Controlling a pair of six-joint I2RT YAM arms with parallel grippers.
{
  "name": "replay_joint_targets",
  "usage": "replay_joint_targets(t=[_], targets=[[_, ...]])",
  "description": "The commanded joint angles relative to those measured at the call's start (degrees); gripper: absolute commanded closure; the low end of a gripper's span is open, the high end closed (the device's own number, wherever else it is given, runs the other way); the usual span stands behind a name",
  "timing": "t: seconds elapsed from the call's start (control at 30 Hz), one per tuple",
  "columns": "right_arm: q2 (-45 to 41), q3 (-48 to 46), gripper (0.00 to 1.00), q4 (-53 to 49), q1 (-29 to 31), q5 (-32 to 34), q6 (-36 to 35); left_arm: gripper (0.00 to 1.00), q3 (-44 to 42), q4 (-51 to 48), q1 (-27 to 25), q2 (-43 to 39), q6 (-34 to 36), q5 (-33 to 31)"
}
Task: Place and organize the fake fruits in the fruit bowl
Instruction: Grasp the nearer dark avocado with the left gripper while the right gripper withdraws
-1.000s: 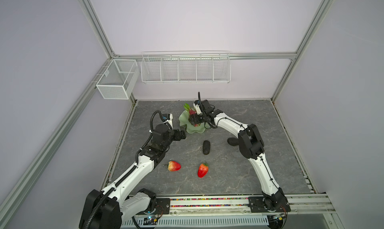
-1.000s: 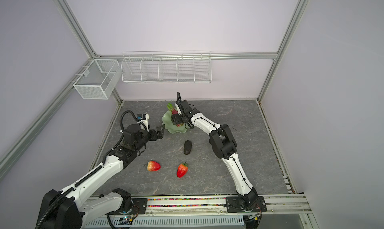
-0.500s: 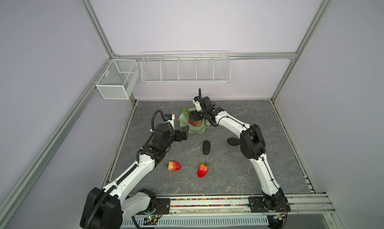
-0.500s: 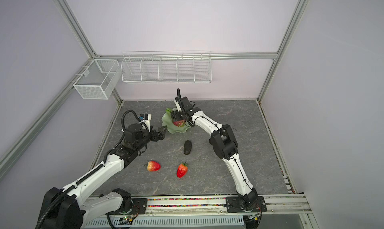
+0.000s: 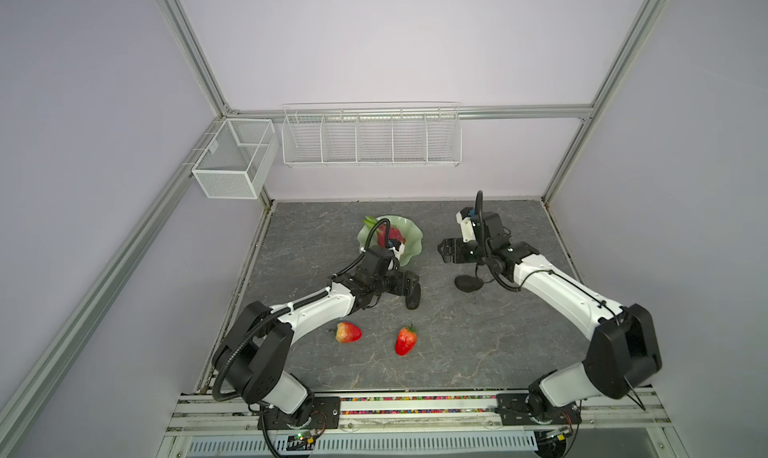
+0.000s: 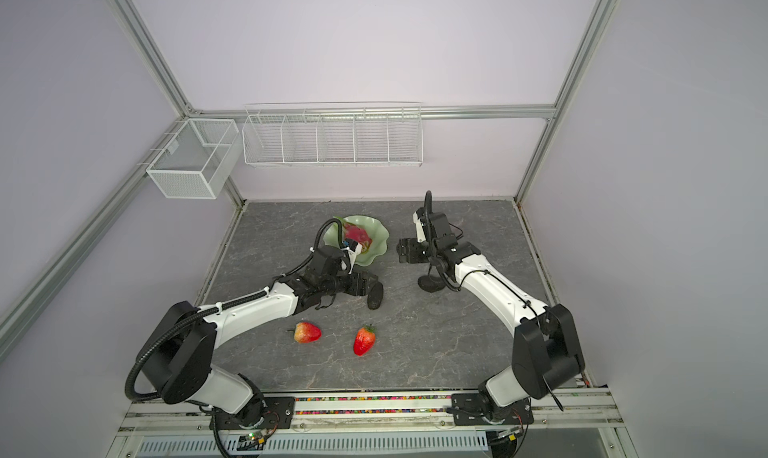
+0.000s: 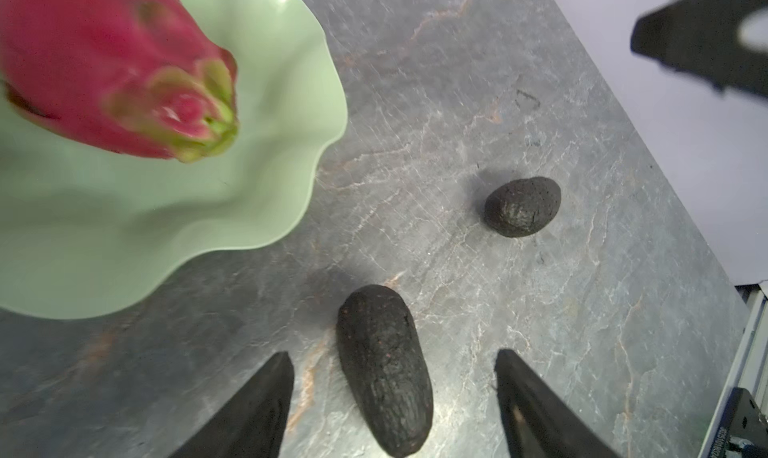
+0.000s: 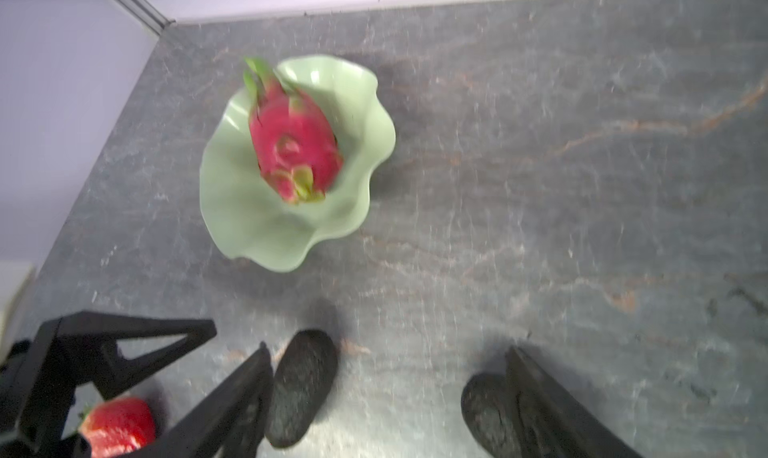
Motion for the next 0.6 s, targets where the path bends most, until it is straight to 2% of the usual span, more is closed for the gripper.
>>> replay_joint_targets(t=[0.0, 0.2, 0.57], targets=[[-6.1, -8.0, 0.12, -4.9, 0.4, -0.7, 1.7, 0.27, 2.3, -1.9, -1.4, 3.0, -1.7, -1.6], [-15.2, -12.3, 0.12, -7.6, 0.4, -1.6, -1.1, 0.31, 5.5, -4.0, -3.2, 7.7, -2.7, -5.5], [-11.9, -11.7, 0.12, -5.9, 0.3, -5.4, -1.6, 0.41, 10.3, -9.2, -3.7, 15.0, -3.0, -4.7]])
